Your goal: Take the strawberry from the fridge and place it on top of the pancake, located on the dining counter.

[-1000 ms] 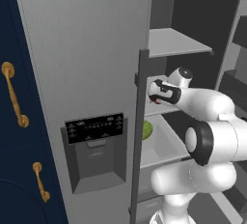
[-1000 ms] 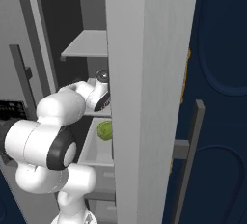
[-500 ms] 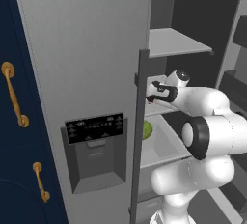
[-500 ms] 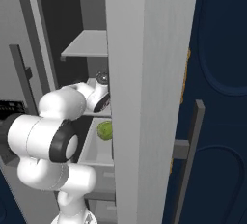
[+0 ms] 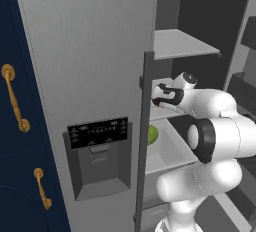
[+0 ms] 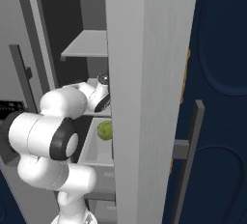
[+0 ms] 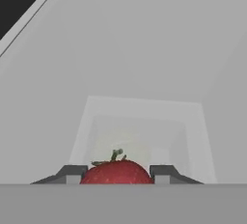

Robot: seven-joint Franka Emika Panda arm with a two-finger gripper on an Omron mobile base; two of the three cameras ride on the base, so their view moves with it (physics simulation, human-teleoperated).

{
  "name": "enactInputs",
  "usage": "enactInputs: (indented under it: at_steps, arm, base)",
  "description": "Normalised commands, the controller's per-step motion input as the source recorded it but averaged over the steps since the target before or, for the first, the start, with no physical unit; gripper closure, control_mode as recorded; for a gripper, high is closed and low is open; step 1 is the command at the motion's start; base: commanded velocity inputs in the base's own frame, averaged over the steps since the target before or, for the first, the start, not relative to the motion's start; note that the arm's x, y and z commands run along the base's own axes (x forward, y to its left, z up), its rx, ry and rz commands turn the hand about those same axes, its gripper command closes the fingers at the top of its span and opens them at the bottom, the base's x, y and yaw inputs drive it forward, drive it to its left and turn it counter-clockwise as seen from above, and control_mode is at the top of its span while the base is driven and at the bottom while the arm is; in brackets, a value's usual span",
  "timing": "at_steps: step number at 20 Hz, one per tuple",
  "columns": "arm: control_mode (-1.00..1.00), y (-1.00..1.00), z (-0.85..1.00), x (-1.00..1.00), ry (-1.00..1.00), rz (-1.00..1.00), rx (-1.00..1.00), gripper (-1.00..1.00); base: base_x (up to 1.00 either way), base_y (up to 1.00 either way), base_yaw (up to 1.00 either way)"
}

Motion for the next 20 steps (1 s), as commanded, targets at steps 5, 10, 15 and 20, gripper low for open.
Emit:
enactInputs:
  at_steps: [5,10,15,20]
  arm:
    - [-1.00,-0.01,-0.01,-0.53,-0.09,-0.03,0.01,1.00]
    - [-1.00,-0.04,0.43,-0.98,-0.13,-0.10,0.00,1.00]
    - [-1.00,-0.20,0.77,-1.00,0.03,-0.09,0.00,1.00]
    - [-1.00,-0.20,0.76,-1.00,0.15,-0.05,-0.03,1.00]
  base:
    - [0.00,0.00,0.00]
    - [0.00,0.00,0.00]
    - [0.00,0.00,0.00]
    - [0.00,0.00,0.00]
